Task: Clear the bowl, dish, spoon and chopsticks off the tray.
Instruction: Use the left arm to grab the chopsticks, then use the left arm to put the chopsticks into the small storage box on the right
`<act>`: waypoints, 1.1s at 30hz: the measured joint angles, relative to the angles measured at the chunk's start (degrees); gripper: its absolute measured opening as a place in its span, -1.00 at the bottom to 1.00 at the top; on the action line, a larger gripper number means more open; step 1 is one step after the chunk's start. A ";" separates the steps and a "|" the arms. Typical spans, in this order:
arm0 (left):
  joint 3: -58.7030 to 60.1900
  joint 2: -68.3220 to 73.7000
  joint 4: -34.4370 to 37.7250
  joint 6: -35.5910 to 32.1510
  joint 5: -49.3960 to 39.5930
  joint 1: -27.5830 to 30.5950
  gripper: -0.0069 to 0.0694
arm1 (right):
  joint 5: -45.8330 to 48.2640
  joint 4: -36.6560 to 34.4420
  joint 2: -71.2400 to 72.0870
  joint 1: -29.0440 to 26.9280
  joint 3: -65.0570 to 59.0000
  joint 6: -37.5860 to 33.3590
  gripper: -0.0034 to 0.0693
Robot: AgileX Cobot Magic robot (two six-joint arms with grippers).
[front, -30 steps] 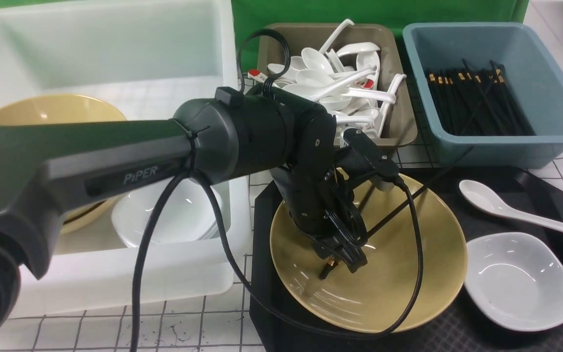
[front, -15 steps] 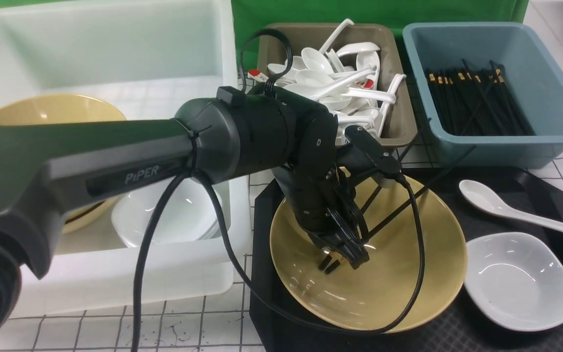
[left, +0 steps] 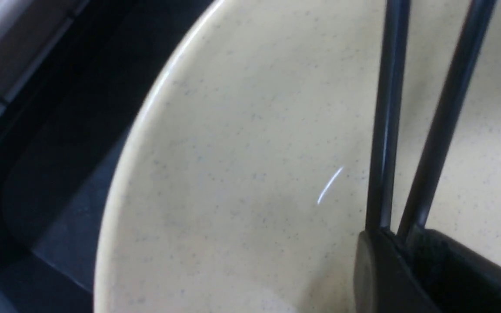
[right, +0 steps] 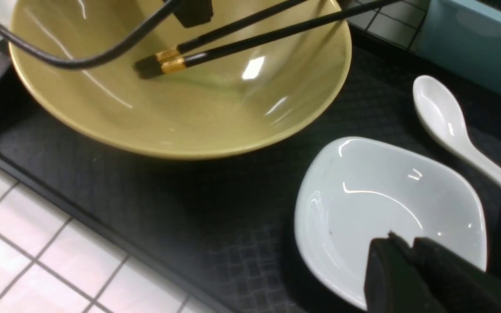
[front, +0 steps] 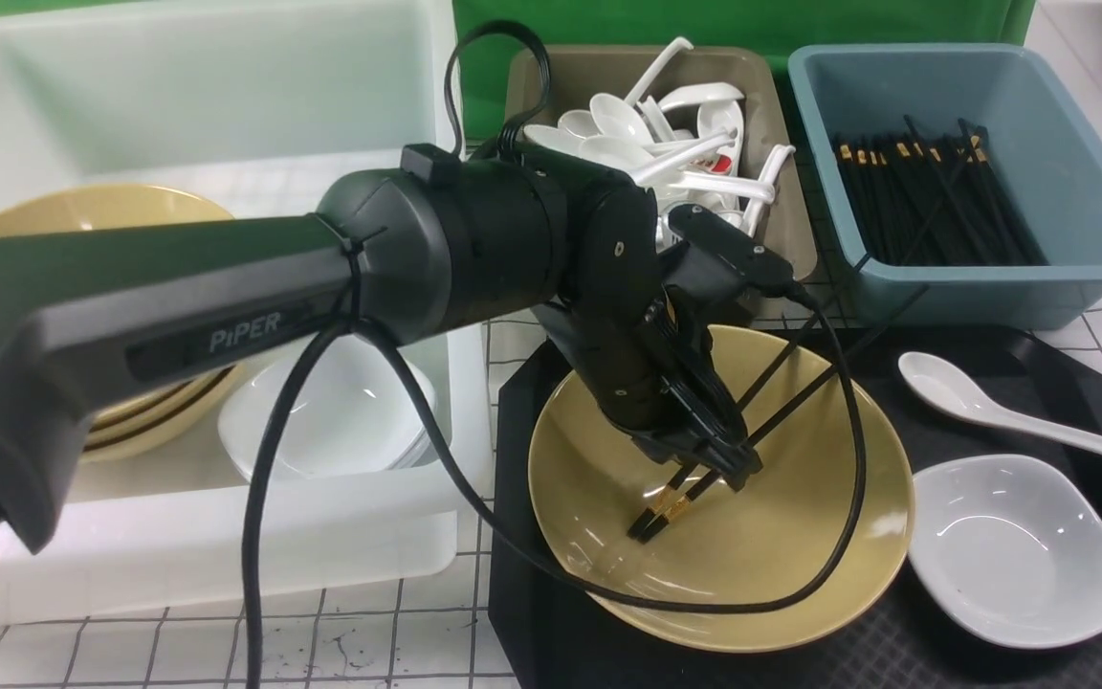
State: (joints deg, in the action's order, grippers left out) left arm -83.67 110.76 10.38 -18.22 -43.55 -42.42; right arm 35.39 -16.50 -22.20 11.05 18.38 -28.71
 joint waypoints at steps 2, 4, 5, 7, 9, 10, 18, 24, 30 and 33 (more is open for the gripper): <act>0.00 0.13 0.13 -1.35 0.00 0.00 -0.51 | 0.00 0.00 0.00 0.00 0.00 0.00 -0.63; 0.00 1.04 0.31 -2.95 -0.29 0.00 -0.34 | 0.00 0.00 0.00 0.00 0.00 0.00 -0.63; 0.00 1.58 0.38 -3.19 -0.52 0.00 -0.28 | 0.00 0.00 0.00 0.00 0.00 0.00 -0.63; 0.00 2.72 0.75 -3.53 -1.43 0.00 -0.16 | 0.00 0.00 0.00 0.00 0.00 0.00 -0.63; 0.00 3.59 1.04 -3.88 -2.27 0.00 -0.11 | 0.00 0.00 0.00 0.00 0.00 0.00 -0.62; 0.00 3.93 1.14 -4.00 -2.57 0.00 -0.10 | 0.00 0.00 0.00 0.00 0.00 0.00 -0.62; 0.00 4.68 1.55 -4.23 -2.73 0.00 -0.41 | 0.00 0.00 0.00 0.00 0.00 0.00 -0.61; 0.00 4.68 1.49 -3.92 -1.88 0.00 -0.75 | 0.00 0.00 0.00 0.00 0.00 0.00 -0.61; 0.00 3.54 1.49 -1.89 -1.51 0.00 -0.75 | 0.00 0.00 0.00 0.00 0.00 0.00 -0.60; 0.00 1.10 1.55 -1.50 -1.31 0.00 -0.75 | 0.00 0.00 0.00 0.00 0.00 0.00 -0.59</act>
State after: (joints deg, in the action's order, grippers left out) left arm -83.67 111.86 11.93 -19.73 -44.86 -42.42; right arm 35.39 -16.50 -22.20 11.05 18.38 -28.71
